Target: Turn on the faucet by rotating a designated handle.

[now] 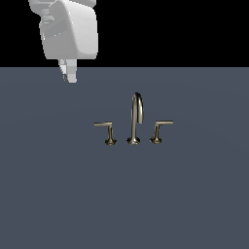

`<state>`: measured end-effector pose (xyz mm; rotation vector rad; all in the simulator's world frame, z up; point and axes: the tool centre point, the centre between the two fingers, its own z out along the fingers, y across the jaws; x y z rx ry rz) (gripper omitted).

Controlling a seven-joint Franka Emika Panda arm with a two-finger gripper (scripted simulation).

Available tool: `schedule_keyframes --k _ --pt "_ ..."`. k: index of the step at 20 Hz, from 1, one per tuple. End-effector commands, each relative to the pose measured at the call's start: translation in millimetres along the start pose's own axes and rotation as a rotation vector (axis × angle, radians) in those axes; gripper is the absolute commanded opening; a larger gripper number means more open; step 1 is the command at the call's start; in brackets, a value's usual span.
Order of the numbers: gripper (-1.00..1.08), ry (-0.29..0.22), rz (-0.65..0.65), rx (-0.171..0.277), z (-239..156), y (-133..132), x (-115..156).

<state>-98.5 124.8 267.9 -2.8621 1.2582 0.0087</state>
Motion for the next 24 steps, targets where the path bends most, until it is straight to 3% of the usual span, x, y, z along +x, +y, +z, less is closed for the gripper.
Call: schedule_keyframes --k 1,24 --pt "-1.00 0.000 0.048 0.001 13 -10 6" --pt "-1.00 0.013 0.505 -0.006 132 -79 91"
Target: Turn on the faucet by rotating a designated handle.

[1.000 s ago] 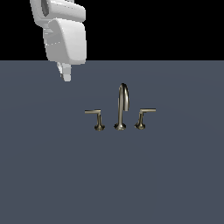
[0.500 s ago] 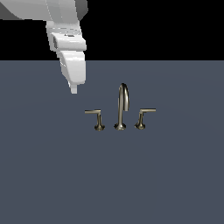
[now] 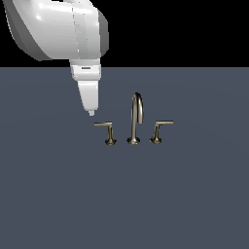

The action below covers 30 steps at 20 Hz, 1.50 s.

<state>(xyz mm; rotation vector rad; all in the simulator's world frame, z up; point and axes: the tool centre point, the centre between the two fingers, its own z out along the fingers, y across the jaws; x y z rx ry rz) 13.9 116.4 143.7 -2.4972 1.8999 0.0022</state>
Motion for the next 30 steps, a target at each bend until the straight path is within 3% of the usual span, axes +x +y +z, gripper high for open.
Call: schedule_keyframes --k 1,16,21,30 --pt "-1.00 0.003 0.052 0.000 13 -10 8" --pt "-1.00 0.004 0.214 -0.002 53 -40 35" --pt "-1.00 0.004 0.214 -0.002 53 -40 35" --pt "-1.00 0.004 0.215 -0.002 53 -16 15"
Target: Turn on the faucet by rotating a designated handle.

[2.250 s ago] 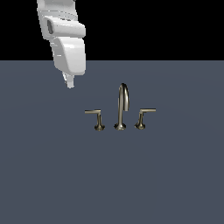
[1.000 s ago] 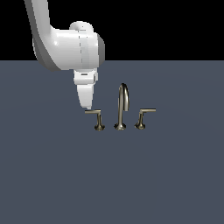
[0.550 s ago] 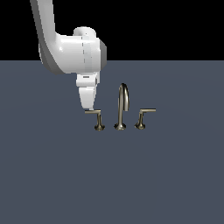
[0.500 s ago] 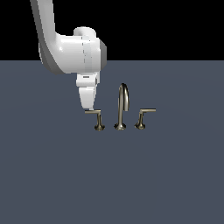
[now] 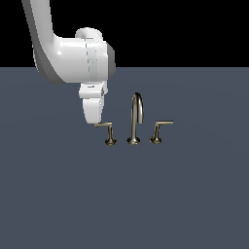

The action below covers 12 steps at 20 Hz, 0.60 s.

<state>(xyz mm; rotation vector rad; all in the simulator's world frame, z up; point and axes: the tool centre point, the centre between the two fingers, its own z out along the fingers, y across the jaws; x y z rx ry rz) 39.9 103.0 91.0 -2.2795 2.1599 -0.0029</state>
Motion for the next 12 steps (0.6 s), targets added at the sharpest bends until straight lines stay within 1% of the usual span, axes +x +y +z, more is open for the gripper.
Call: schedule_keyframes --k 1,4,5,12 --pt "-1.00 0.000 -0.001 -0.002 0 9 -5" --pt "-1.00 0.000 -0.001 -0.002 0 16 -9" --pt "-1.00 0.000 0.008 0.008 0 7 -1" --pt "-1.00 0.000 0.004 0.004 0 30 1"
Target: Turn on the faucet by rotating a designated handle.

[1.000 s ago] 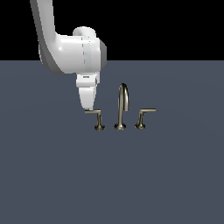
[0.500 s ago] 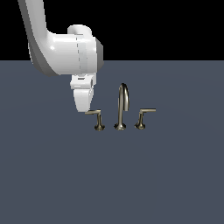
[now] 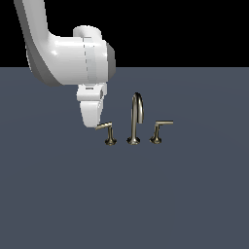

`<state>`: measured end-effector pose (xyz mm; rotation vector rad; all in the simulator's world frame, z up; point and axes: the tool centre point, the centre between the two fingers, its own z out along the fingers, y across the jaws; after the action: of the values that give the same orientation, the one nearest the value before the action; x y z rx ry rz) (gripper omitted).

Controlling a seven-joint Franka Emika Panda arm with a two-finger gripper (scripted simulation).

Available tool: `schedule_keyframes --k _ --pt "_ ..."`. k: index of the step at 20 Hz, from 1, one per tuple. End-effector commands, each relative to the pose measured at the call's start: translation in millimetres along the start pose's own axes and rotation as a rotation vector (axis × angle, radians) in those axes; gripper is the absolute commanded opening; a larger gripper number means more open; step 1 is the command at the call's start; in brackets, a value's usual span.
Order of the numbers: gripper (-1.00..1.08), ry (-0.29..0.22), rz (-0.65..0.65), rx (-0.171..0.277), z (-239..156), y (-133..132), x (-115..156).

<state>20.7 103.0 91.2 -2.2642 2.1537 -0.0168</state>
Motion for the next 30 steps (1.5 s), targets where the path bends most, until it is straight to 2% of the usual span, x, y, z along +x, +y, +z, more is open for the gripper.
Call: schedule_keyframes --k 1,8,10,21,22,23,30 --pt "-1.00 0.004 0.000 -0.014 0 14 2" --pt "-1.00 0.004 -0.005 -0.019 -1 38 5" --pt "-1.00 -0.001 -0.009 -0.010 0 31 1" --pt "-1.00 0.003 -0.005 -0.019 -1 58 42" --pt "-1.00 0.003 -0.005 -0.019 -1 58 42" --pt "-1.00 -0.005 -0.034 -0.015 -1 55 21" --pt "-1.00 0.002 -0.012 -0.019 -1 47 71"
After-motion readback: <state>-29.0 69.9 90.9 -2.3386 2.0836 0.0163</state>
